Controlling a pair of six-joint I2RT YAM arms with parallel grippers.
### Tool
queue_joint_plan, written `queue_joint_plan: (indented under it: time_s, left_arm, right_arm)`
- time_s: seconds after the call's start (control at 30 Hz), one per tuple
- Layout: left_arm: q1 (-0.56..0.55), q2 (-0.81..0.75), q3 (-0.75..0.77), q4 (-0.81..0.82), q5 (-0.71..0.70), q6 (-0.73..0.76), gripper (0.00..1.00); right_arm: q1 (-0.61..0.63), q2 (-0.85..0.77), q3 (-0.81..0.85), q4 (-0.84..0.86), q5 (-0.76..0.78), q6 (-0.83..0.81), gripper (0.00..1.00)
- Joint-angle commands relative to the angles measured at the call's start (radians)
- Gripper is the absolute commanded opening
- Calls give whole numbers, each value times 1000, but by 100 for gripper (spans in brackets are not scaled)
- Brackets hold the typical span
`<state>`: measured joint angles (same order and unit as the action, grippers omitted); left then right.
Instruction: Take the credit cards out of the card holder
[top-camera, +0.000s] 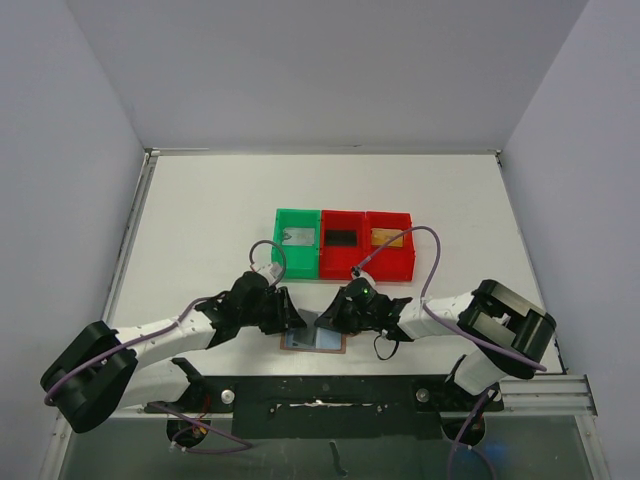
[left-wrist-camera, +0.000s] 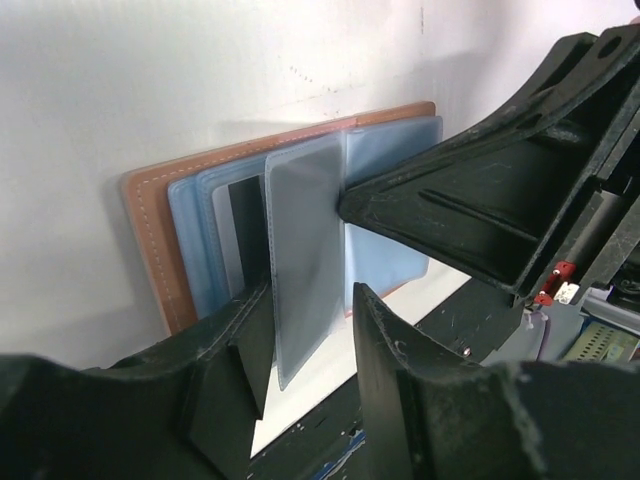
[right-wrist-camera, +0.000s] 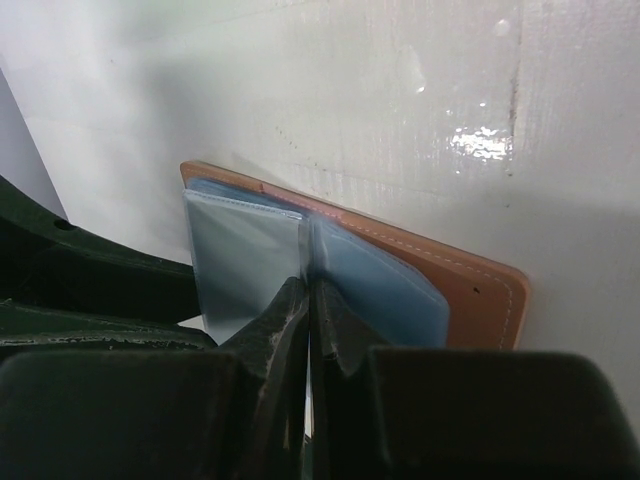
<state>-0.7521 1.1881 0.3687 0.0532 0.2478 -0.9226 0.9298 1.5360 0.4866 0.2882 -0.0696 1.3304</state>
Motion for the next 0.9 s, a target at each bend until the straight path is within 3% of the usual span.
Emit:
queue_joint_plan:
  time_s: [0.0,0.17,0.37,0.53,0.7,0.87]
  left_arm:
    - [-14,-9,10,77,7,-10,33]
    - [-19,-23,18,79,7,-6,27]
    - [-23,-11,31,83,24,-2,26]
    - [-26,-17,36,74,8,-2,26]
    - [-26,-15,41,79,5,-7,26]
    - [-29,8,61,81,21,0,27]
  right_arm:
    - [-2,41,-23,-77,36,-12,0]
    - [-2,34,-20,-90,37,-13,0]
    - [-7,34,45,-96,-5,-120,1]
    - [-8,-63,99,-110,18,-195,14]
    - [-7,-174,138,-242,132,-203,29]
    - [-8,-293,102,-386,256,-139,34]
